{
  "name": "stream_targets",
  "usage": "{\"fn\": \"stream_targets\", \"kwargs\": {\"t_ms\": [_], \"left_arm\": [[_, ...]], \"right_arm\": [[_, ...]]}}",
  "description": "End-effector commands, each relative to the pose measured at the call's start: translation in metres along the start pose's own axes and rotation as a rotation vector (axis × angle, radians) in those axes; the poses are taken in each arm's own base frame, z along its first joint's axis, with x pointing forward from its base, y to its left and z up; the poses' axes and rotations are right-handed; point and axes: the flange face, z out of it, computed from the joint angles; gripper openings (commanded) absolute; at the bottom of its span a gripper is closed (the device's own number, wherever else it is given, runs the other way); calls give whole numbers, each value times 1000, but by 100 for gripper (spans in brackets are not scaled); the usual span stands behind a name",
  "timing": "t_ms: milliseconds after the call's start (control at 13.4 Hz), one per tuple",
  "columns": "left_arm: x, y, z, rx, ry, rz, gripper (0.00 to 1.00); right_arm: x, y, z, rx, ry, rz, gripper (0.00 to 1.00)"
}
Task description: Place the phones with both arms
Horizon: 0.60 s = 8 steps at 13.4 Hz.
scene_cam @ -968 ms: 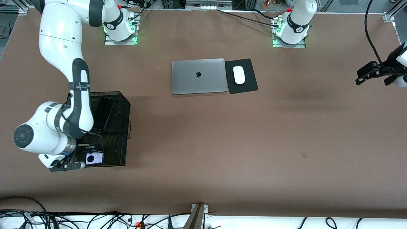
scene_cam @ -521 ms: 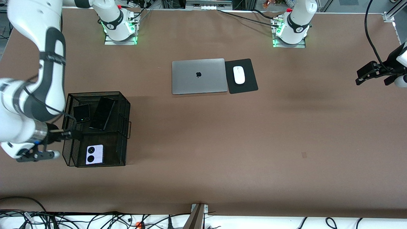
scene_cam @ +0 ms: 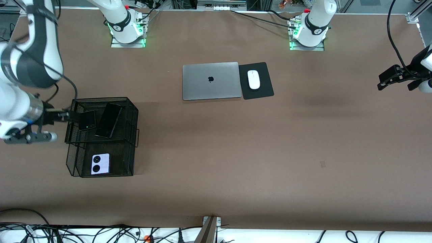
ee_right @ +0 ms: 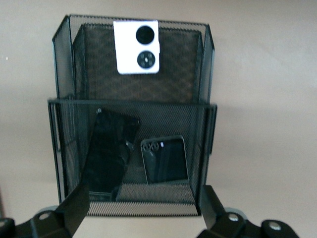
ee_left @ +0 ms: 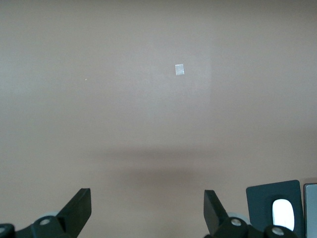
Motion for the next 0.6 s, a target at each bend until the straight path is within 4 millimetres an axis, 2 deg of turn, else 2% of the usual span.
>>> {"fn": "stream_targets", "kwargs": {"t_ms": [0,149,298,521], "left_arm": [[-1,-1,-4,-4,1,-2,100],[-1,-1,-4,-4,1,-2,100],[-1,-1,-5,-4,2,-2,100],[-1,-1,-4,-4,1,-2,100]], "right_arm": [[-54,20,-12,18,25,29,100],[-69,31,-22,22,27,49,100],[-75,35,-33,26,18,65,100],[-84,30,-53,15,28,86,100]]}}
